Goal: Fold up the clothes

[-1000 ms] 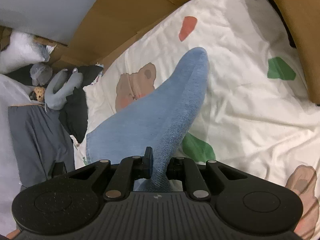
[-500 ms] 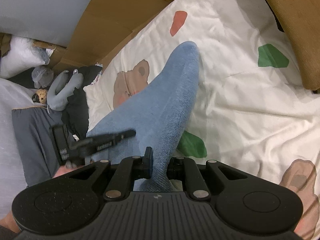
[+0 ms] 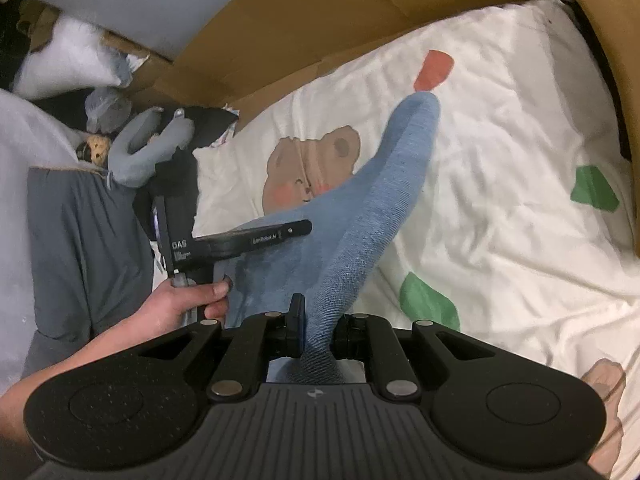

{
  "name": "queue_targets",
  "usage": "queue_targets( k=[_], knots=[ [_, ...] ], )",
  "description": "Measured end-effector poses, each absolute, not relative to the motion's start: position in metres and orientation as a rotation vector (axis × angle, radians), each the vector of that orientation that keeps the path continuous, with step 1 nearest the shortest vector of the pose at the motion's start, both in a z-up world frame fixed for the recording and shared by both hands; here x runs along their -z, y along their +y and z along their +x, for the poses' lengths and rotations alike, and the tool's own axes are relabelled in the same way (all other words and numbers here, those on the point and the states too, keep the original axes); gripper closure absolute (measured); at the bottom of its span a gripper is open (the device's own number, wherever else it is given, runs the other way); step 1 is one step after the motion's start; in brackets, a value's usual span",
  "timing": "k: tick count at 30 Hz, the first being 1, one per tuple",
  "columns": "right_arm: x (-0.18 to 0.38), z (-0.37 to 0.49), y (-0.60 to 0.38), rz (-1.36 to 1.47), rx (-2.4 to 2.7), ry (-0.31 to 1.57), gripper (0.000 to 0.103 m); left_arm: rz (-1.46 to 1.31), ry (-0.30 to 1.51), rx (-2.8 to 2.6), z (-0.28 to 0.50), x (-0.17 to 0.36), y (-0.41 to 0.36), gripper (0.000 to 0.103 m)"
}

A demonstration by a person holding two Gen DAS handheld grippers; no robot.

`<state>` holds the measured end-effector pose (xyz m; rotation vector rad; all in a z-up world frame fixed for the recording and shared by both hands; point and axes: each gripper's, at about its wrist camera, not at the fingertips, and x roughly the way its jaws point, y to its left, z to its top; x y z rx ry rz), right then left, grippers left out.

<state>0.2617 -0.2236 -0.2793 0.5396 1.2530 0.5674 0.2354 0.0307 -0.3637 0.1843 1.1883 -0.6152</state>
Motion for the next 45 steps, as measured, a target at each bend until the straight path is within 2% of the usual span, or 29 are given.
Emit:
queue_targets(
  k=[17, 29, 32, 35, 37, 39, 45],
  knots=[
    [0.215, 0.277, -0.152, 0.289, -0.603, 1.336, 0.093, 0.127, 1.263, 0.660, 0.138, 0.362, 0.095, 0.100],
    [0.177, 0.283, -0.095, 0.148, -0.595, 1.388, 0.094, 0.031, 1.159, 0.518, 0.141, 0.303, 0.183, 0.092],
    [0.172, 0.285, -0.083, 0.110, -0.577, 1.409, 0.094, 0.022, 1.141, 0.470, 0.143, 0.293, 0.204, 0.083],
    [0.168, 0.286, -0.069, 0.069, -0.559, 1.427, 0.094, 0.010, 1.111, 0.445, 0.141, 0.286, 0.226, 0.069],
    [0.165, 0.286, -0.060, 0.035, -0.547, 1.433, 0.094, -0.004, 1.092, 0.425, 0.139, 0.280, 0.240, 0.056],
    [0.163, 0.285, -0.050, 0.007, -0.536, 1.434, 0.094, -0.018, 1.078, 0.403, 0.137, 0.276, 0.252, 0.049],
    [0.160, 0.280, -0.024, -0.041, -0.494, 1.407, 0.094, -0.047, 1.078, 0.340, 0.142, 0.276, 0.281, 0.039]
  ],
)
